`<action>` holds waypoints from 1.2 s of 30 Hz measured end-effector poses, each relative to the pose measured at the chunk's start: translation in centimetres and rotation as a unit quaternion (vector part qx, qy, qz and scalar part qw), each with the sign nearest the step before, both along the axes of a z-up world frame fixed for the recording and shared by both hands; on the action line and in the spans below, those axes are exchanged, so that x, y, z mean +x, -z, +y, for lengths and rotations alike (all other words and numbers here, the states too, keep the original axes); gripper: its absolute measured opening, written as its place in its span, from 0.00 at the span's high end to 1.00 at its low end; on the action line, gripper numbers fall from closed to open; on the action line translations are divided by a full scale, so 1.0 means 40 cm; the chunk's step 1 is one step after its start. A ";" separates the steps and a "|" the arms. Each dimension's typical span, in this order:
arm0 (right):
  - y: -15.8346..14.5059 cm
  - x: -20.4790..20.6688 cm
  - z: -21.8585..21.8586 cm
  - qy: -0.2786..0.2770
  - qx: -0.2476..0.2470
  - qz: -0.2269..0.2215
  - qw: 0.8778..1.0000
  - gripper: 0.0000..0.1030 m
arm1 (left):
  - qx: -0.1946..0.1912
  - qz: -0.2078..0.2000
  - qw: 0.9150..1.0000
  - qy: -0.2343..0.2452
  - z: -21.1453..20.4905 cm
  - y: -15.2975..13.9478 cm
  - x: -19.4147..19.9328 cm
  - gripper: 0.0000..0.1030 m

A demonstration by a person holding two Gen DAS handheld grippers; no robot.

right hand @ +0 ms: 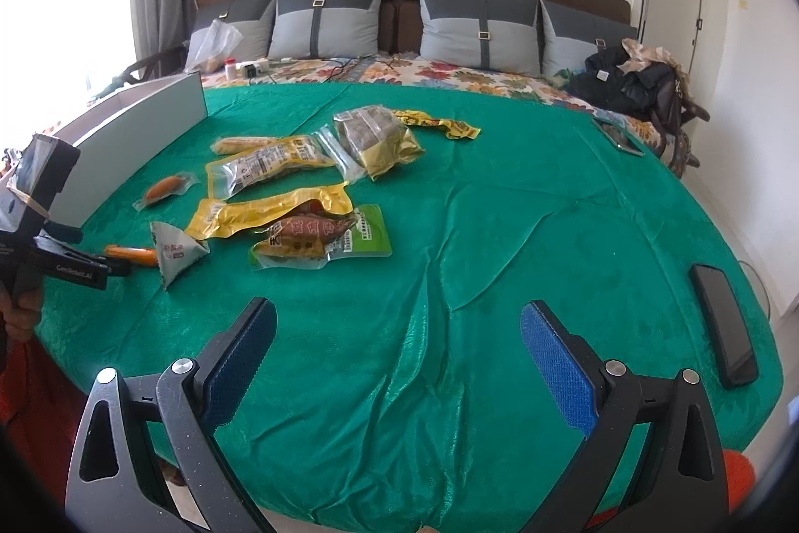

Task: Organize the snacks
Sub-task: 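Lower the left tool onto the orange sausage stick and close it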

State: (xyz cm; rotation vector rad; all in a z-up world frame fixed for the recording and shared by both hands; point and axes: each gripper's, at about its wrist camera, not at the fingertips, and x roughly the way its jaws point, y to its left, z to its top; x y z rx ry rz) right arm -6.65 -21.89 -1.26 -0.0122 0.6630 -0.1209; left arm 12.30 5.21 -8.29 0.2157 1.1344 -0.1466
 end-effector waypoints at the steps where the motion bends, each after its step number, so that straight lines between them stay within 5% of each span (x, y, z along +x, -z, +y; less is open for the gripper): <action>1: 0.000 -0.001 0.000 -0.001 -0.001 0.000 1.000 0.03 | -0.001 0.008 1.000 0.007 0.000 0.006 0.002 0.00; 7: 0.018 0.011 -0.017 0.005 0.019 0.015 1.000 0.03 | 0.048 -0.004 0.994 0.101 -0.029 -0.003 -0.003 0.00; 9: 0.025 0.019 -0.019 0.006 0.026 0.022 0.999 0.03 | 0.045 0.019 0.990 0.133 -0.043 -0.013 0.006 0.00; 12: 0.032 0.021 -0.015 0.003 0.027 0.028 0.999 0.03 | 0.039 -0.002 0.987 0.157 -0.074 -0.052 0.021 0.00; 18: 0.046 0.024 -0.029 0.012 0.043 0.044 0.998 0.03 | 0.118 0.004 0.962 0.247 -0.186 -0.008 0.066 0.00; 19: 0.047 0.022 -0.035 0.016 0.046 0.045 0.998 0.03 | 0.093 -0.002 0.965 0.244 -0.182 -0.016 0.075 0.00; 23: 0.046 0.014 -0.050 0.026 0.053 0.047 0.997 0.03 | -0.001 0.092 0.969 0.229 -0.158 -0.005 0.111 0.07; 27: 0.041 0.014 -0.064 0.034 0.062 0.044 0.997 0.03 | -0.037 0.162 0.938 0.304 -0.150 -0.003 0.049 0.09; 30: 0.045 0.020 -0.068 0.038 0.070 0.048 0.996 0.03 | -0.027 0.182 0.926 0.328 -0.145 -0.006 0.008 0.11; 36: 0.051 0.022 -0.070 0.039 0.078 0.055 0.995 0.03 | -0.041 0.156 0.953 0.257 -0.107 -0.018 0.051 0.32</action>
